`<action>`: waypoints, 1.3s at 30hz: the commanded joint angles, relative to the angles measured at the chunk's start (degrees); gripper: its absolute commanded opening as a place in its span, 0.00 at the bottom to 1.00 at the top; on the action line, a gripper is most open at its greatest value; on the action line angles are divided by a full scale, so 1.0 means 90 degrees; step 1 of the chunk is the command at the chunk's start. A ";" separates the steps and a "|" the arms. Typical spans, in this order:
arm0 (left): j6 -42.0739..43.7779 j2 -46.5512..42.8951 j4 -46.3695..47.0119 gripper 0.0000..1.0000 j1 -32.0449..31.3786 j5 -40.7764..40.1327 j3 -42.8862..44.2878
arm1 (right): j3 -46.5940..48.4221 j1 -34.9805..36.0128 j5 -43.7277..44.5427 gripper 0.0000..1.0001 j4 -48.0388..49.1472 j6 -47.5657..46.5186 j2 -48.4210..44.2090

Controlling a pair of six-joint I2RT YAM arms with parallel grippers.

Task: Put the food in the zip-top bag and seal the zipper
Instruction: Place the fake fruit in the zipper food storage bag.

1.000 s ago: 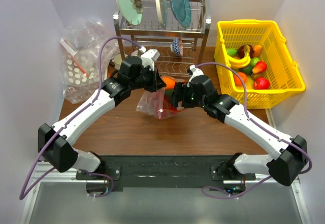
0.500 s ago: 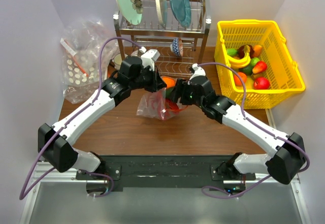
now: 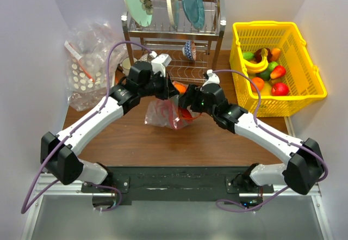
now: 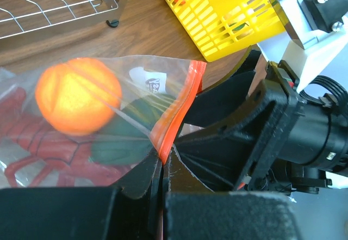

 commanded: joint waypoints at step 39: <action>0.0349 -0.0047 -0.0046 0.00 -0.0137 -0.0357 0.0600 | 0.0297 0.0602 -0.0800 0.68 -0.0310 -0.1702 -0.0608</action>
